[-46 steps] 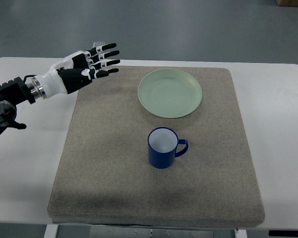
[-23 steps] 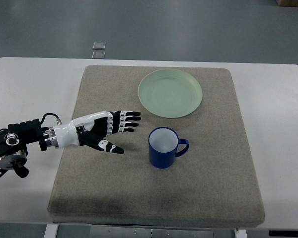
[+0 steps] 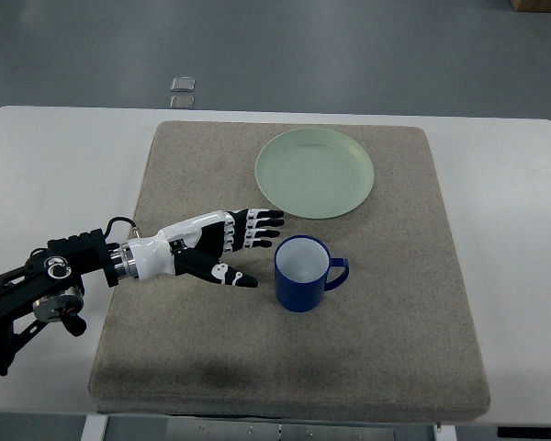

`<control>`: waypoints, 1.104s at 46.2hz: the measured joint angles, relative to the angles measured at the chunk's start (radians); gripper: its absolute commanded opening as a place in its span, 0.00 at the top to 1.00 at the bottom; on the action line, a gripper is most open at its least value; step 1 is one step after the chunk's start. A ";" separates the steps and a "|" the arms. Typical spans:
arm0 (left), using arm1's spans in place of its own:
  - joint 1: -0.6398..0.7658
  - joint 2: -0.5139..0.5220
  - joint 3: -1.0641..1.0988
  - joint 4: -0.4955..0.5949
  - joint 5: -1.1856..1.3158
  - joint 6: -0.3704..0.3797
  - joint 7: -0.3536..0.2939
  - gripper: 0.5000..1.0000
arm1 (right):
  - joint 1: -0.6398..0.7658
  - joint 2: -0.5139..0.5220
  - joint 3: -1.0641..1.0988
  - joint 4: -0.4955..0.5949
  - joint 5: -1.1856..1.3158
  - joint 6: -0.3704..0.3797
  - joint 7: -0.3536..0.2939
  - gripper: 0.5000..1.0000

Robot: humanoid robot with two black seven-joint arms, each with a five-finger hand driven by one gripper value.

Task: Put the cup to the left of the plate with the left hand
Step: 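Close the left hand fingers around the blue mug's body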

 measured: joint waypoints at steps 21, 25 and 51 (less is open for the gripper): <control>-0.011 -0.027 0.026 -0.005 0.021 -0.008 -0.001 0.00 | 0.000 0.000 0.000 0.000 0.000 0.000 0.000 0.14; -0.011 -0.032 0.026 -0.006 0.033 -0.008 -0.001 0.00 | -0.001 0.000 0.000 0.000 0.000 0.000 0.000 0.14; -0.039 -0.065 0.029 -0.007 0.081 -0.002 0.000 0.00 | 0.000 0.000 0.000 0.000 0.000 0.000 0.000 0.14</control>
